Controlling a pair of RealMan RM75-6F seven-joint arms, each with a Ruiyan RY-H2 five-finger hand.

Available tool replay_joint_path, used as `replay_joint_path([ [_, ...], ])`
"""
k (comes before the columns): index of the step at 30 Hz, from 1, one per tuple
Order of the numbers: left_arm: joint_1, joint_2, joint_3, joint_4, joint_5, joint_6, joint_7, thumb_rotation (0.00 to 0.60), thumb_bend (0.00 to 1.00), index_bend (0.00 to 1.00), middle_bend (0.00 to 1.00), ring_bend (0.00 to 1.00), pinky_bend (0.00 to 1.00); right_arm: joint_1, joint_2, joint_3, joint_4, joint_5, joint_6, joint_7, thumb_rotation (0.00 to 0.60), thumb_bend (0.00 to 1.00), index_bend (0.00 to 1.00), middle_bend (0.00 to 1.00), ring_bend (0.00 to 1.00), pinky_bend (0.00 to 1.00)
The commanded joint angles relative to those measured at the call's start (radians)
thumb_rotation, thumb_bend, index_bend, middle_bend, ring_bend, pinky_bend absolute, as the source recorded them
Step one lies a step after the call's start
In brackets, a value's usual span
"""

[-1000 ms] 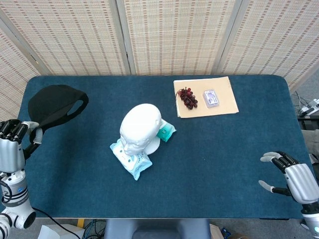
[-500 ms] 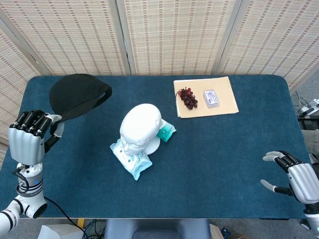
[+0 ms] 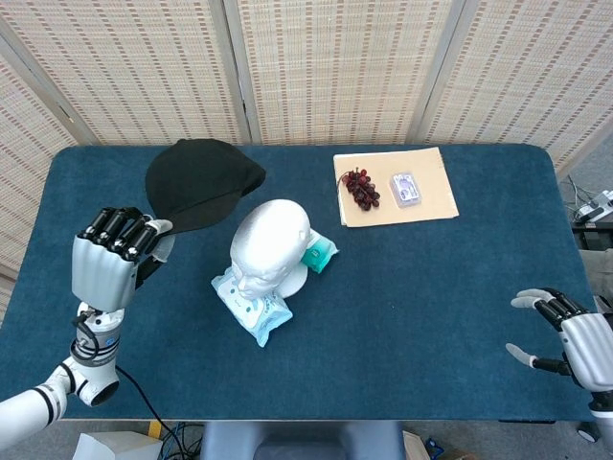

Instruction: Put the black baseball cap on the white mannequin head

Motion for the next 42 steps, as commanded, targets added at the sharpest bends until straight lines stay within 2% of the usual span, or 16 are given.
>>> replay_joint_path([
  [1, -0.017, -0.015, 0.000, -0.001, 0.007, -0.013, 0.012, 0.600, 0.38, 0.83, 0.74, 0.52, 0.59, -0.001, 0.002, 0.002, 0.003, 0.003, 0.001, 0.010, 0.600, 0.04, 0.35, 0.32, 0.26, 0.43],
  [21, -0.133, -0.110, 0.005, 0.009, 0.035, -0.080, 0.078, 0.600, 0.38, 0.83, 0.74, 0.52, 0.59, -0.007, 0.013, 0.009, 0.023, 0.011, 0.014, 0.066, 0.600, 0.04, 0.35, 0.32, 0.26, 0.43],
  [42, -0.159, -0.185, 0.045, 0.025, 0.083, -0.063, 0.147, 0.600, 0.38, 0.83, 0.74, 0.52, 0.59, -0.011, 0.019, 0.008, 0.030, 0.004, 0.022, 0.091, 0.600, 0.04, 0.35, 0.32, 0.26, 0.43],
])
